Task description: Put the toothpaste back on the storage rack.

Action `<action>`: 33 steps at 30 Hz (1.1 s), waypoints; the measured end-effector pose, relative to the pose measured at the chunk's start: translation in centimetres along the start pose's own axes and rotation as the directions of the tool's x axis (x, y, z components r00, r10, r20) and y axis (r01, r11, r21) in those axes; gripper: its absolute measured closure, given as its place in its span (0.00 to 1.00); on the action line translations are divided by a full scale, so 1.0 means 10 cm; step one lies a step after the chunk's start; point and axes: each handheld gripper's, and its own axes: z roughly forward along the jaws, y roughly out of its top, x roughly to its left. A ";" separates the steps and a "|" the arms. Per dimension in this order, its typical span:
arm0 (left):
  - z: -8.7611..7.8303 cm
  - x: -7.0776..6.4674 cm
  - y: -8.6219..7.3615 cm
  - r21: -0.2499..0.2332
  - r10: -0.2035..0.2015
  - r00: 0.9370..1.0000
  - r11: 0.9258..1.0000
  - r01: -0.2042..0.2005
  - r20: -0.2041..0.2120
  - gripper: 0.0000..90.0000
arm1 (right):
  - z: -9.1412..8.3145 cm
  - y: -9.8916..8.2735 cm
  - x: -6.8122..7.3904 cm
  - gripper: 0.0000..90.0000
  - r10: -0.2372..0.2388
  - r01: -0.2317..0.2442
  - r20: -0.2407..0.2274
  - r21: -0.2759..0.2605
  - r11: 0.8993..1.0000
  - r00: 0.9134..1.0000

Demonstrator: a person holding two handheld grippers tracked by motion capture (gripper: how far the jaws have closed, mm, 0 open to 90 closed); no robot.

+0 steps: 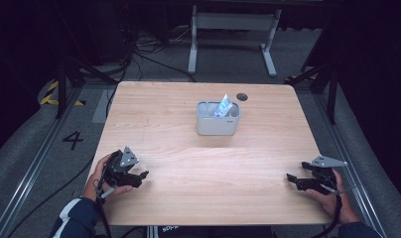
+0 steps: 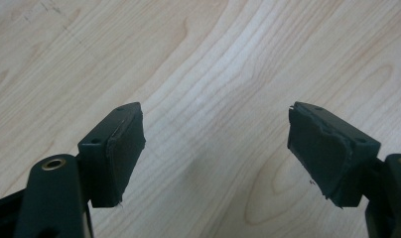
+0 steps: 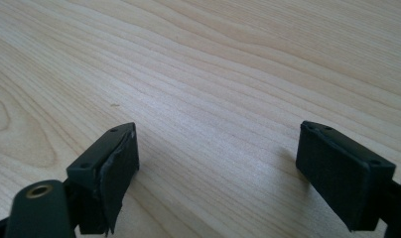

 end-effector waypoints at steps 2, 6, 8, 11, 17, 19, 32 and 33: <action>-0.01 0.00 -0.03 0.017 0.009 1.000 1.000 -0.008 -0.011 0.25 | 0.00 0.00 0.00 0.19 0.000 0.000 0.000 0.000 1.000 1.000; -0.03 0.03 -0.13 0.003 -0.015 1.000 1.000 0.015 -0.010 0.25 | 0.00 0.00 0.00 0.19 -0.001 0.001 -0.001 -0.001 1.000 1.000; -0.04 0.04 -0.18 0.003 -0.025 1.000 1.000 0.025 -0.002 0.25 | 0.00 0.00 0.00 0.19 -0.002 0.001 -0.001 -0.001 1.000 1.000; -0.04 0.06 -0.27 -0.011 -0.040 0.999 0.999 0.040 0.009 0.24 | 0.00 0.00 0.00 0.19 -0.002 0.002 -0.001 -0.001 1.000 1.000; -0.09 0.13 -0.48 -0.027 -0.100 0.994 0.995 0.101 0.041 0.23 | 0.00 0.00 0.00 0.19 -0.002 0.002 -0.002 -0.001 1.000 1.000; -0.09 0.15 -0.54 -0.032 -0.128 0.990 0.991 0.130 0.053 0.22 | 0.00 0.00 0.00 0.19 -0.002 0.002 -0.002 -0.001 1.000 1.000; -0.13 0.18 -0.73 -0.077 -0.180 0.980 0.979 0.186 0.082 0.18 | 0.00 0.00 -0.01 0.19 -0.005 0.005 -0.005 -0.001 1.000 1.000; -0.13 0.18 -0.73 -0.077 -0.174 0.982 0.981 0.179 0.078 0.18 | 0.00 0.00 -0.01 0.19 -0.005 0.005 -0.005 -0.001 1.000 1.000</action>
